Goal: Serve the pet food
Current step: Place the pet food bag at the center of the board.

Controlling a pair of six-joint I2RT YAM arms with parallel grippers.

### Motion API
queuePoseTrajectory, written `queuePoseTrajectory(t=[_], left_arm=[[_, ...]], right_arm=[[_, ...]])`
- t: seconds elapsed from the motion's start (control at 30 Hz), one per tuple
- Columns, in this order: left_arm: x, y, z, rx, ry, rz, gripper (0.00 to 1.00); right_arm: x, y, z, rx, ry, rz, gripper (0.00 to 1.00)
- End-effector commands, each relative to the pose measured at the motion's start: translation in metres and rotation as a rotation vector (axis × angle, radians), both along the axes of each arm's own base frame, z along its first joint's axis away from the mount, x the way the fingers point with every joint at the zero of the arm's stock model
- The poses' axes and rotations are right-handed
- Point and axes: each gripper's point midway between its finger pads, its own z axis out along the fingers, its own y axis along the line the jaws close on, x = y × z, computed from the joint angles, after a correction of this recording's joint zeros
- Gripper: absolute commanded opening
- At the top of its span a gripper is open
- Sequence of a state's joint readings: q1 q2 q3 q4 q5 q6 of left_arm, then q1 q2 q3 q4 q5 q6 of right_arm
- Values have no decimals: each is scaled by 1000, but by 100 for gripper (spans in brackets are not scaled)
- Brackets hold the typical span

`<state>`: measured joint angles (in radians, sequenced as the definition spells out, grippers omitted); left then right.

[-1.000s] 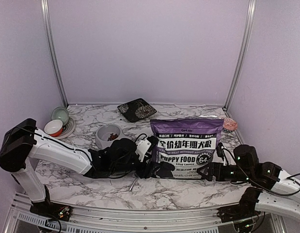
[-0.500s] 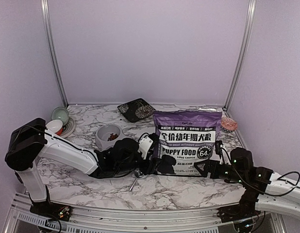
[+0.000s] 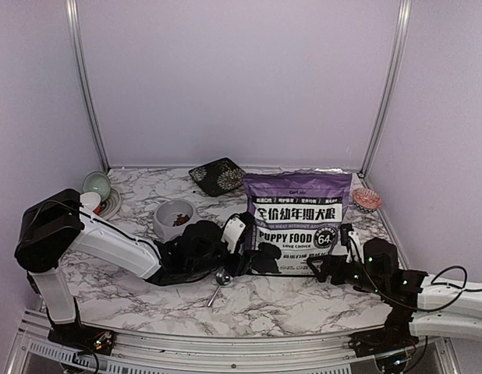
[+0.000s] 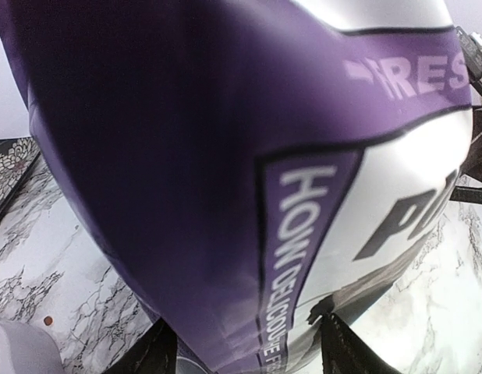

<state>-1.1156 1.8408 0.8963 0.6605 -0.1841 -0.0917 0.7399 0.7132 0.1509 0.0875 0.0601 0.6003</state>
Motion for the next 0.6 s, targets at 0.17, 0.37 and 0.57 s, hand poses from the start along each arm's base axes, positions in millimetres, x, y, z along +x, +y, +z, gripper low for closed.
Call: queuePoseTrajectory(t=[0.17,0.37,0.57], left_arm=[[22,9,-3,8,-56,31,63],[36,19,-2,22,-79,61,63],[56,34,-1,36,-102,107,63]], right_arm=[[30,40,17,-27,-57,99,94],[51,56,24,-36,-86,116,95],[77,72,25,-53,-94,125,95]])
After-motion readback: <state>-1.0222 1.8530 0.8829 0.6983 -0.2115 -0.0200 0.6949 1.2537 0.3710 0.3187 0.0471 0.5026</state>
